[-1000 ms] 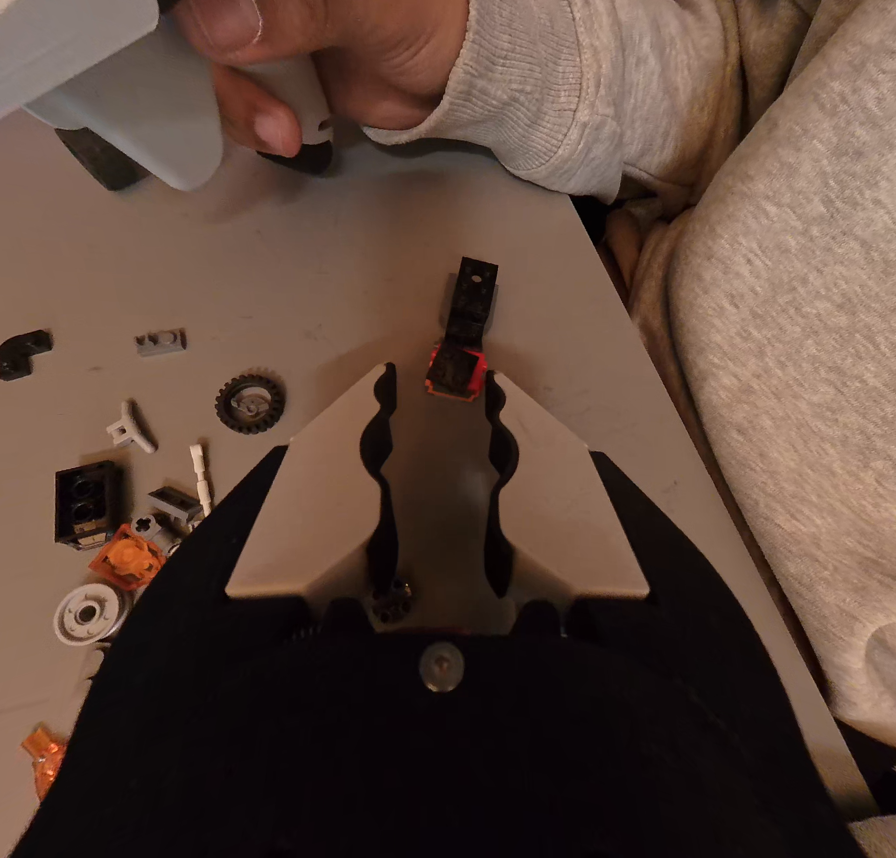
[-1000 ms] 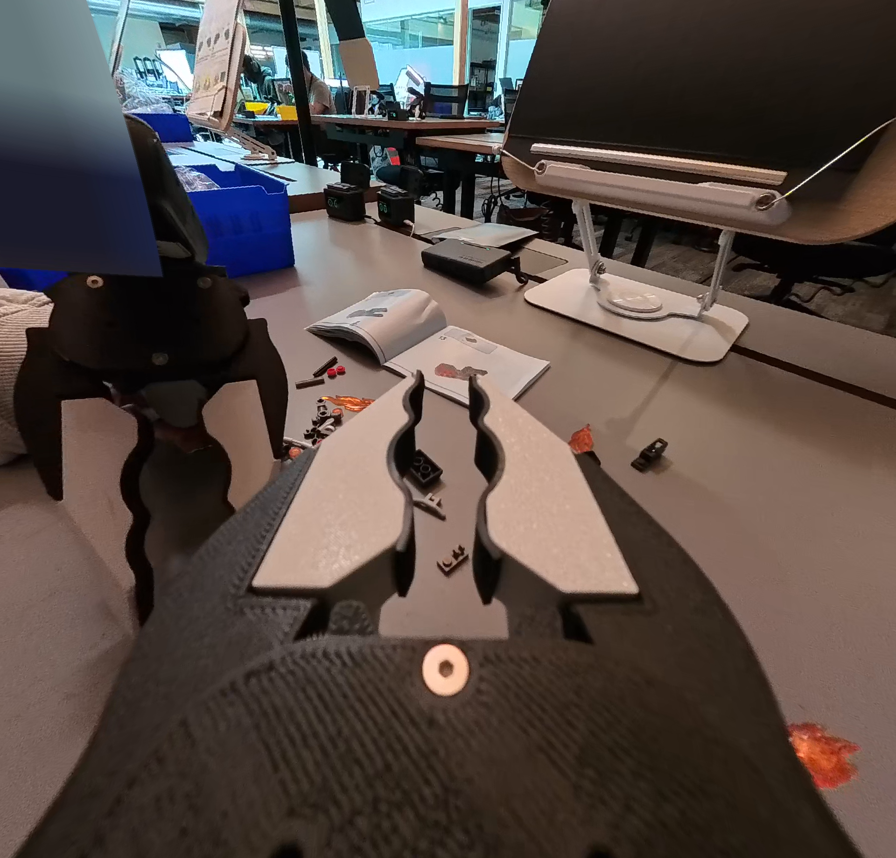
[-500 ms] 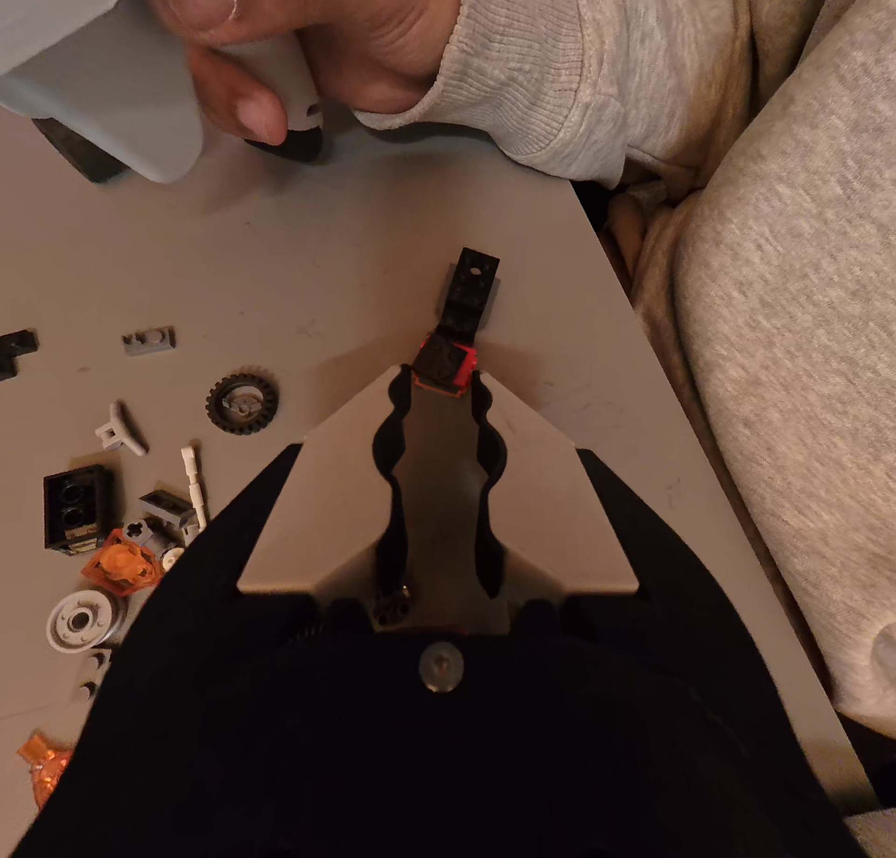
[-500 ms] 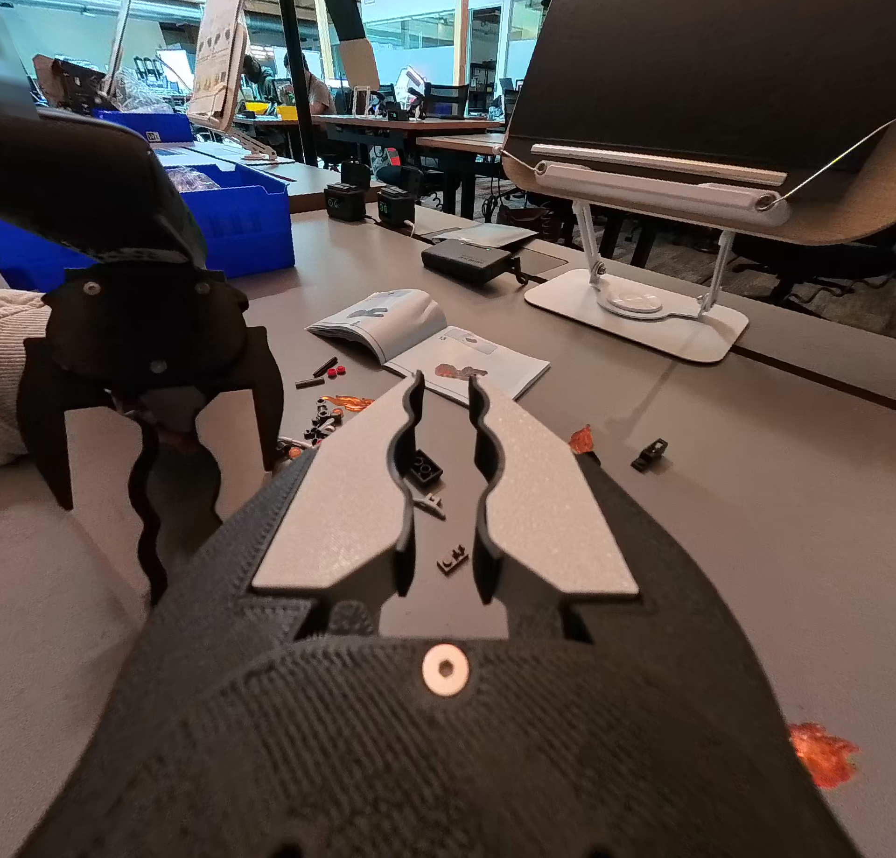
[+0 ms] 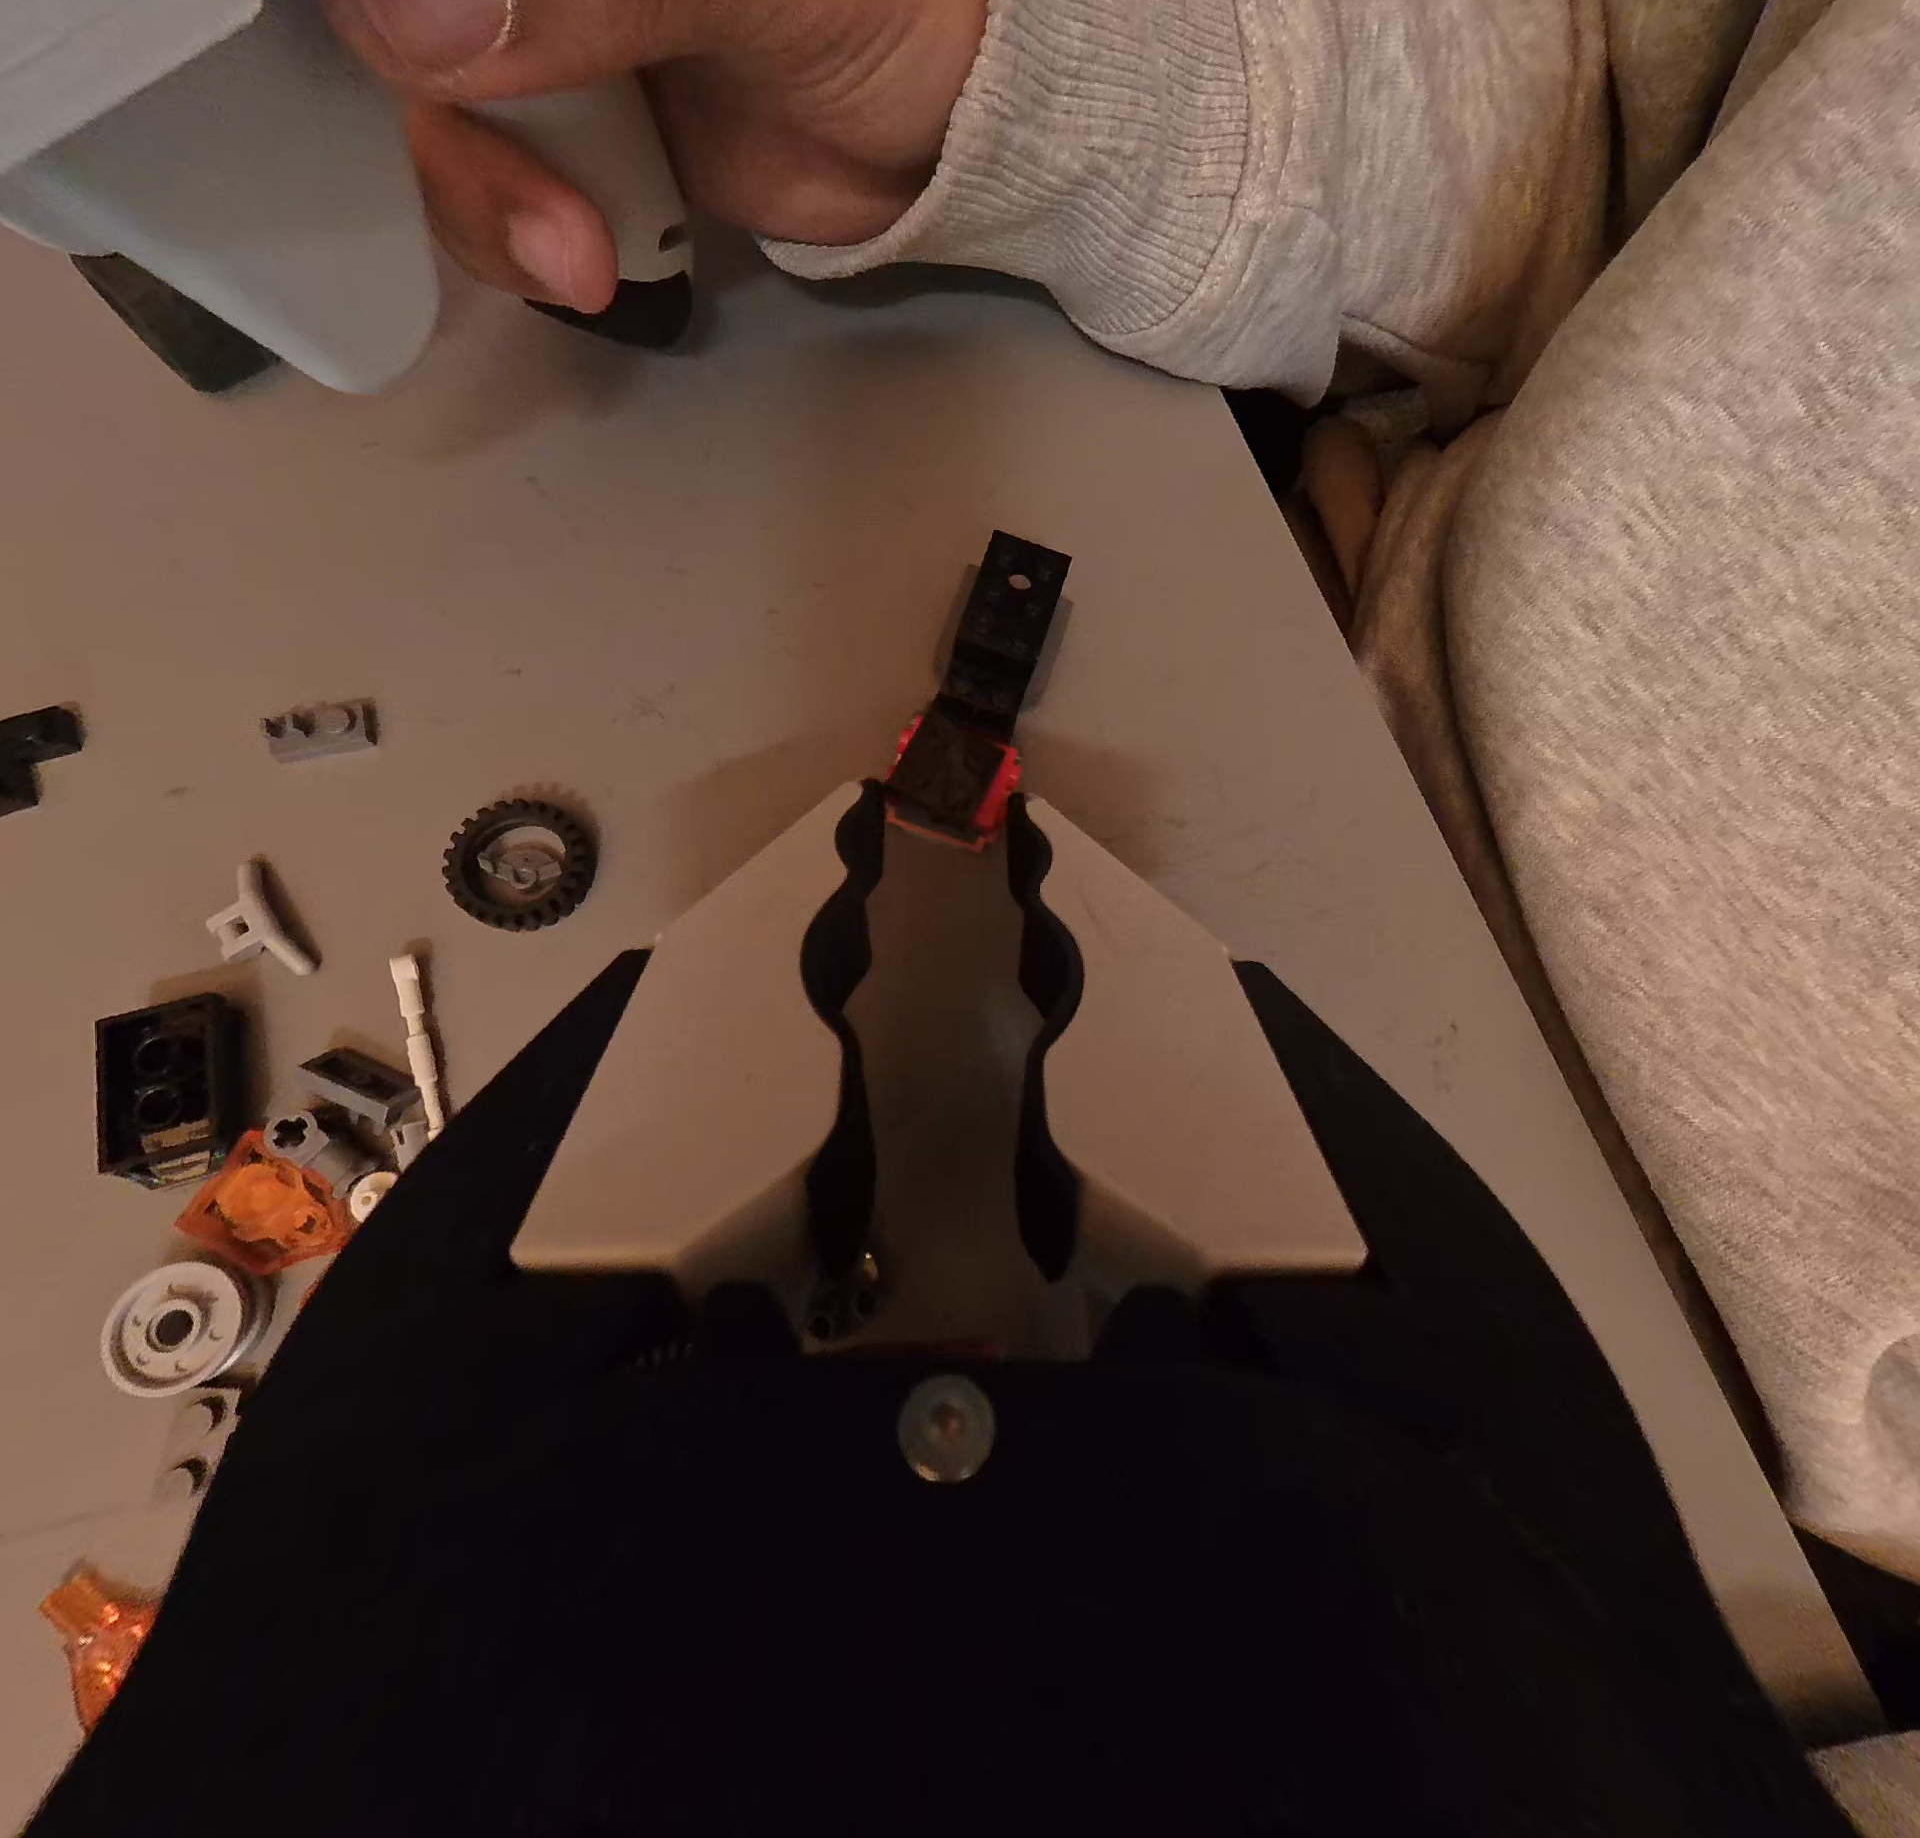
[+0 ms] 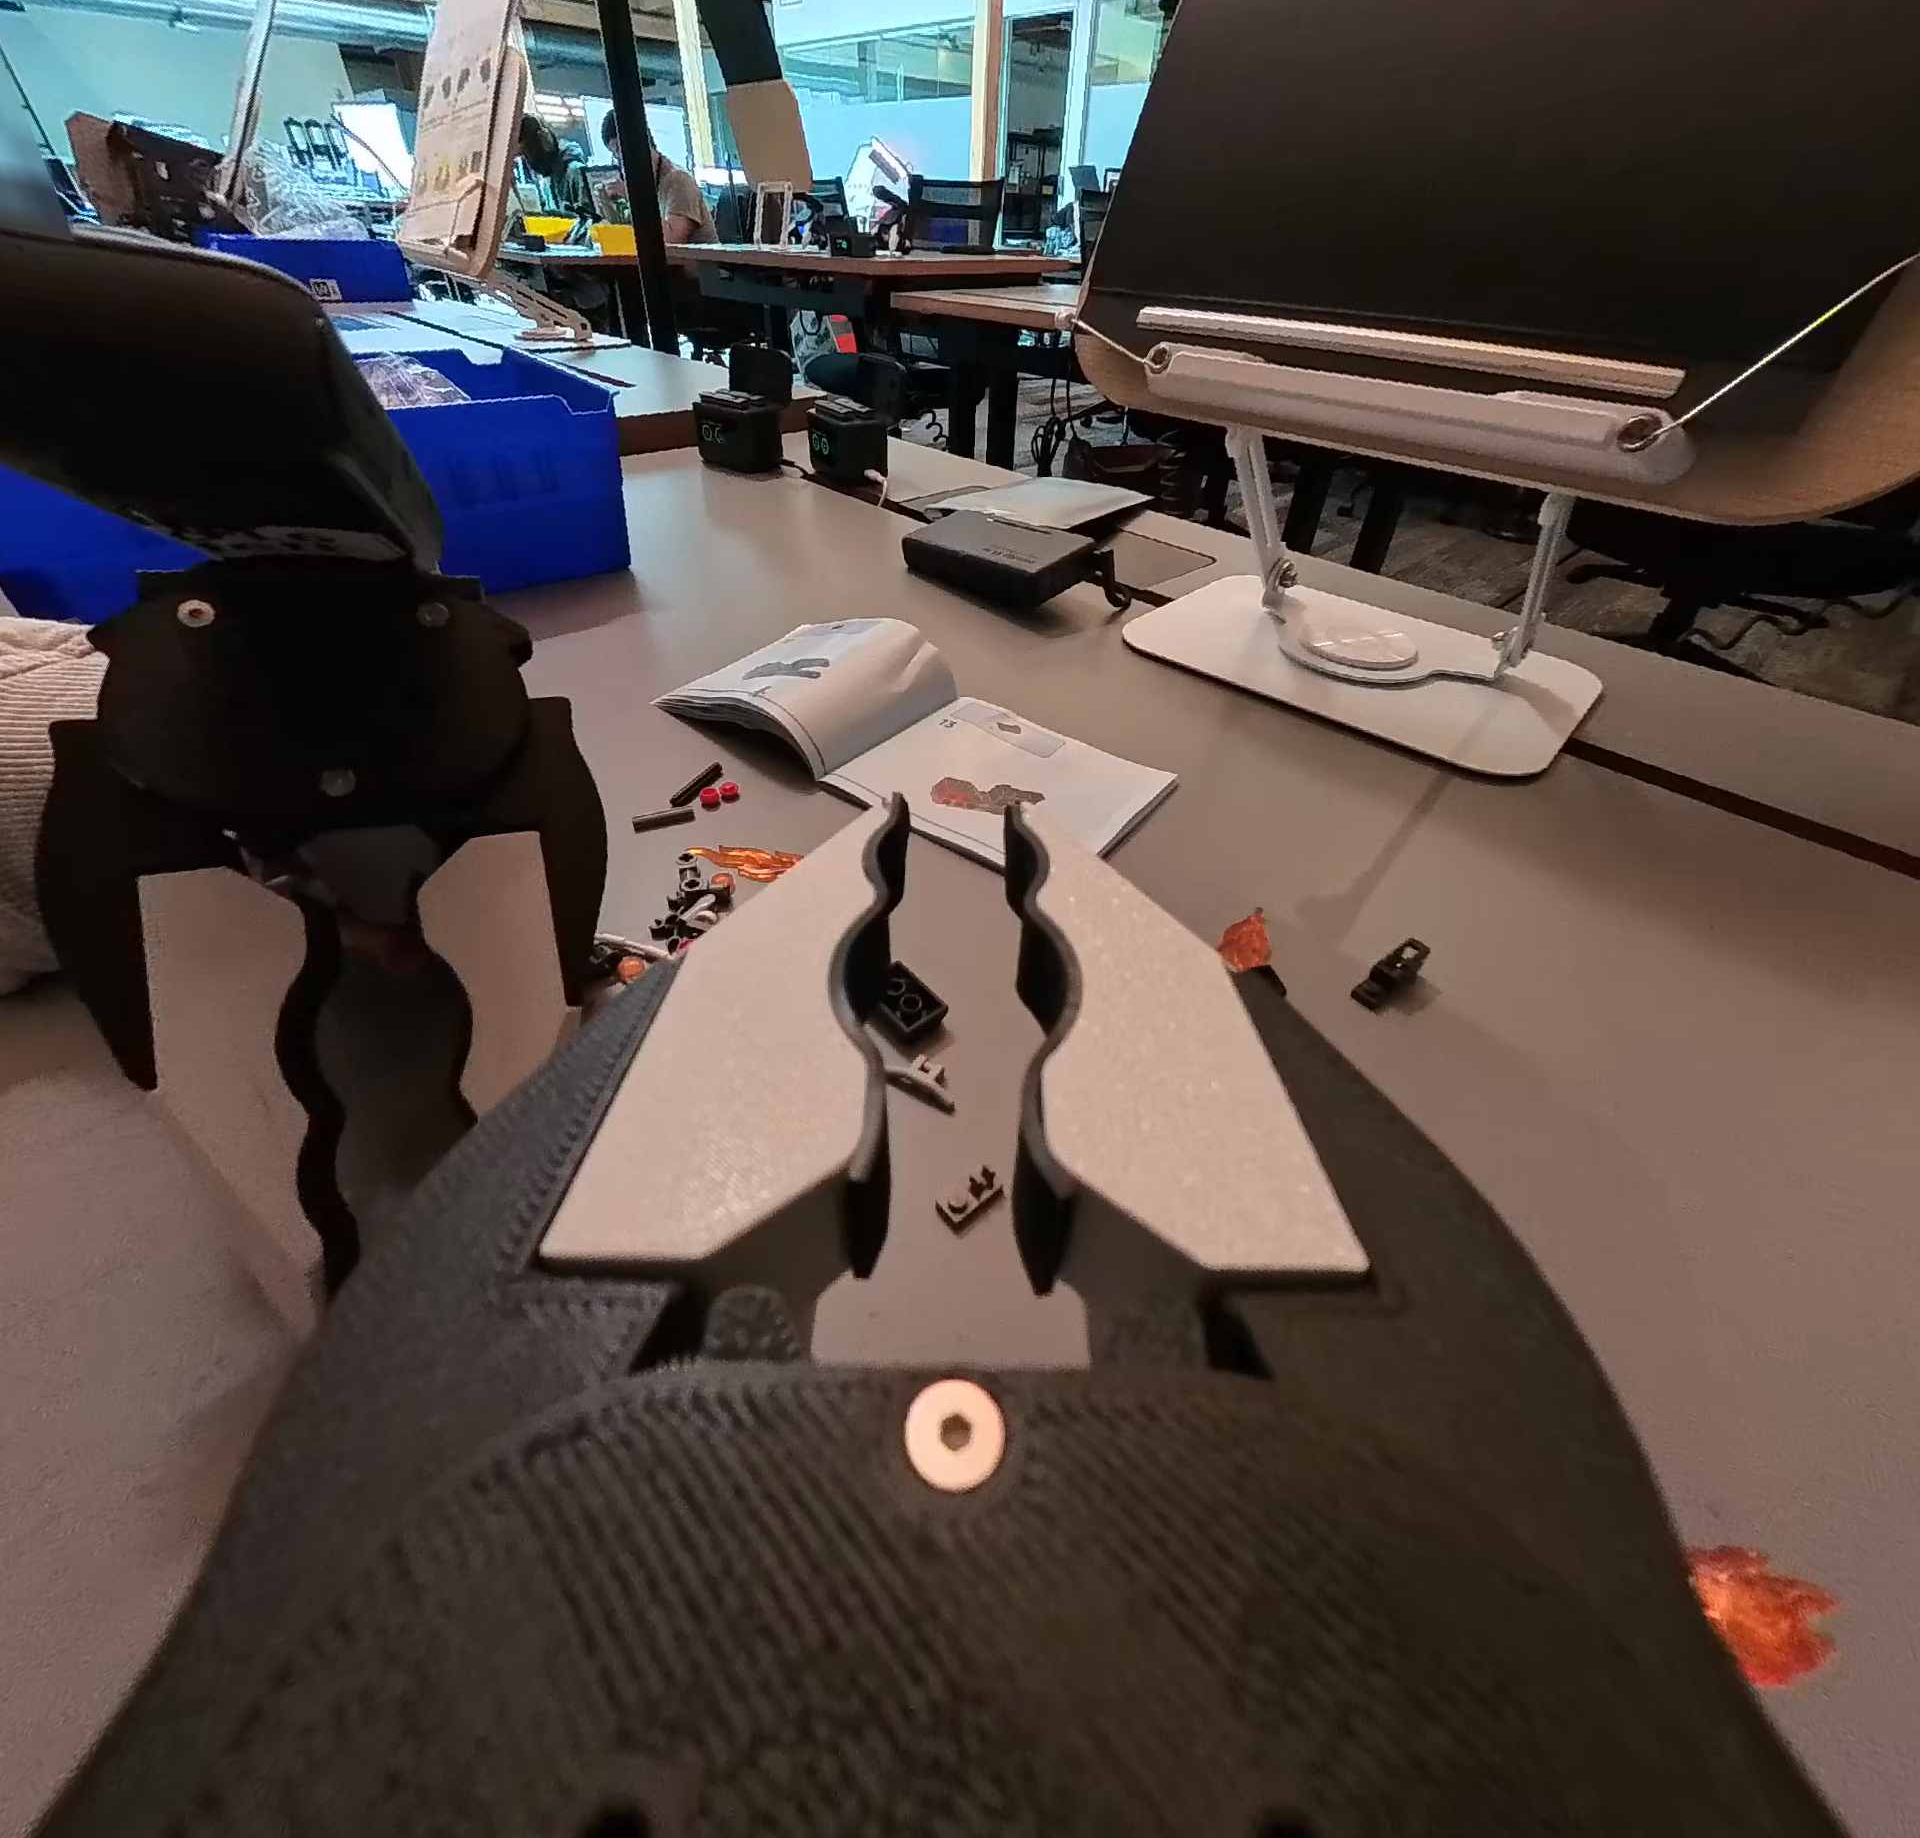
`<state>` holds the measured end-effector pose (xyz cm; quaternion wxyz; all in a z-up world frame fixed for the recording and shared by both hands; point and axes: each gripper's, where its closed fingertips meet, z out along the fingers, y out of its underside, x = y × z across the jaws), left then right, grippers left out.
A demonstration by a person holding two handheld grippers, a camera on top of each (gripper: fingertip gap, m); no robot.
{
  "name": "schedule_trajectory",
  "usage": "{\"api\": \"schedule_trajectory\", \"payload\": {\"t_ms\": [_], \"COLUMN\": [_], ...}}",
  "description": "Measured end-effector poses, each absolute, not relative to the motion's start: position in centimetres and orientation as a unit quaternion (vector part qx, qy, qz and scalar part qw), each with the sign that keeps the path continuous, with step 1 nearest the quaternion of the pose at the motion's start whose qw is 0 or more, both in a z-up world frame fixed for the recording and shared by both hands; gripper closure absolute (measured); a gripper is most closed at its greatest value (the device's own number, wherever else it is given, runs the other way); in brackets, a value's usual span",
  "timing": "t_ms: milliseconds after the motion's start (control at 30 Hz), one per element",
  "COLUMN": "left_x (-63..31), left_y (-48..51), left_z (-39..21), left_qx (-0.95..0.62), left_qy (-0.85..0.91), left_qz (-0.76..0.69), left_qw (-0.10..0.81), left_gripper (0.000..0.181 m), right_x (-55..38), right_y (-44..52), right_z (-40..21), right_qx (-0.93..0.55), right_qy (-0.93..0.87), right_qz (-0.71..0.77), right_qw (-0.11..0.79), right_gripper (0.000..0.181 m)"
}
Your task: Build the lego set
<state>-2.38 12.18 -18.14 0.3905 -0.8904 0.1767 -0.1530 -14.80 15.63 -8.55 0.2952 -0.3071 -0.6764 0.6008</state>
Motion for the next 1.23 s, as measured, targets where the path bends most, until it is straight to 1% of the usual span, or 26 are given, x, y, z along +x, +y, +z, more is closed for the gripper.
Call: {"api": "schedule_trajectory", "payload": {"t_ms": [567,767,967,1100,1233], "left_x": [-5.6,-7.1,-7.0,-7.4,-7.4], "left_y": [11.6,11.2,10.9,11.0,11.4], "left_z": [-18.2,-18.6,-19.0,-18.8,-17.8], "left_qx": [-0.905,-0.917,-0.921,-0.919,-0.907], "left_qy": [0.125,0.084,0.082,0.081,0.090], "left_qz": [-0.109,-0.099,-0.104,-0.093,-0.082], "left_qw": [0.391,0.378,0.365,0.375,0.403], "left_gripper": [0.159,0.159,0.158,0.152,0.152], "right_x": [-14.8,-14.8,-14.8,-14.8,-14.8], "right_y": [15.6,15.6,15.6,15.6,15.6], "right_z": [-8.5,-8.5,-8.5,-8.5,-8.5], "right_qx": [-0.307,-0.307,-0.307,-0.307,-0.307], "right_qy": [-0.676,-0.676,-0.675,-0.675,-0.675], "right_qz": [0.602,0.602,0.602,0.603,0.603], "right_qw": [0.295,0.295,0.295,0.294,0.294], "right_gripper": [0.164,0.164,0.164,0.164,0.164]}}
